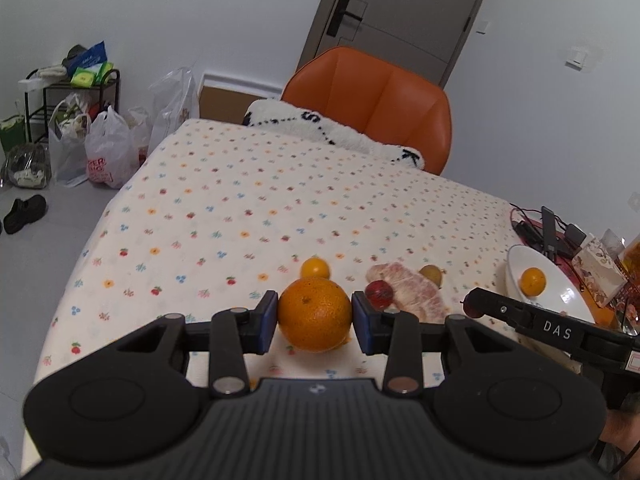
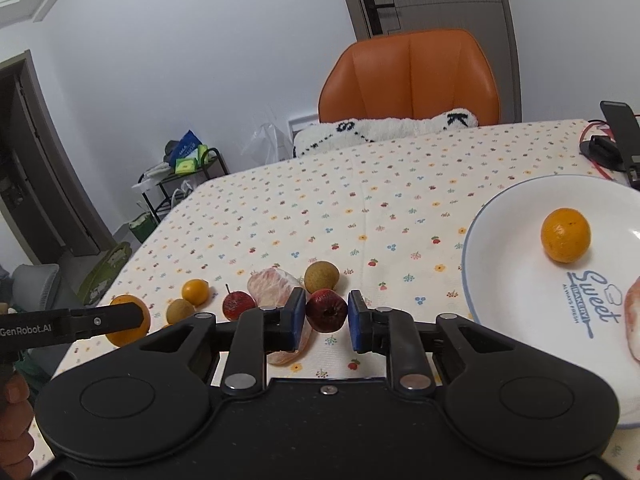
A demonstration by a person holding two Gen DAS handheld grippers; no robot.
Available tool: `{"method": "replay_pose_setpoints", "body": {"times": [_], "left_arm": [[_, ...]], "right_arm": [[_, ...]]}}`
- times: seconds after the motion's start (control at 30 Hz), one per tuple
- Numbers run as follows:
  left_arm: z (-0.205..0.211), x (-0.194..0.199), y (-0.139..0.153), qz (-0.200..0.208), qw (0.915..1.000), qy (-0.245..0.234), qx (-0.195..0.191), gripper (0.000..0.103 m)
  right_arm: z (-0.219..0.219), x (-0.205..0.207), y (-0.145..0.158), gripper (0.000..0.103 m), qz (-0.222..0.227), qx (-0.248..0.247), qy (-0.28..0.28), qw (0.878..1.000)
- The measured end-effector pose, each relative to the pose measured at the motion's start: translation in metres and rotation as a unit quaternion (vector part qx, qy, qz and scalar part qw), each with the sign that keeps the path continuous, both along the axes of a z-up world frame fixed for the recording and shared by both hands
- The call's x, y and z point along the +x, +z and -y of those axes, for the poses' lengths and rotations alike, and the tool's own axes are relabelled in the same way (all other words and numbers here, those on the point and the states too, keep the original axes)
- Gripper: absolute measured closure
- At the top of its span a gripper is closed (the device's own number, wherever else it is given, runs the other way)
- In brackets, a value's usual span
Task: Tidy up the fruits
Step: 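Grasp a small red apple with the right tool while the left tool grasps the other large orange, then carry the apple and orange onto the white plate and open both tools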
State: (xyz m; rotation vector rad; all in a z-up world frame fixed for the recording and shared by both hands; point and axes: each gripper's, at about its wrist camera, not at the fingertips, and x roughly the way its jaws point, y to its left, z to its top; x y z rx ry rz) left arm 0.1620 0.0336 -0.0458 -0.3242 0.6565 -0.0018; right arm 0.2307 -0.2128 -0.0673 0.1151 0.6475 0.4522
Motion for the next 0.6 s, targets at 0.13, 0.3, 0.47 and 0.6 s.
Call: {"method": "replay_pose_setpoints", "body": {"times": [0.13, 0.3, 0.47, 0.6], "left_arm": [[0.012, -0.003, 0.008, 0.010, 0.9999, -0.008, 0.006, 0.065], [0.030, -0.006, 0.017, 0.022, 0.9995, -0.020, 0.011, 0.065], [0.053, -0.007, 0.024, 0.032, 0.9988, -0.036, 0.014, 0.065], [0.072, -0.007, 0.026, 0.037, 0.9979, -0.051, 0.016, 0.065]], "right_arm": [[0.006, -0.009, 0.007, 0.082, 0.009, 0.006, 0.000, 1.000], [0.019, -0.019, 0.013, 0.082, 0.019, 0.013, -0.004, 1.000], [0.036, -0.029, 0.017, 0.082, 0.027, 0.019, -0.011, 0.999], [0.051, -0.033, 0.020, 0.082, 0.031, 0.023, -0.019, 0.999]]}}
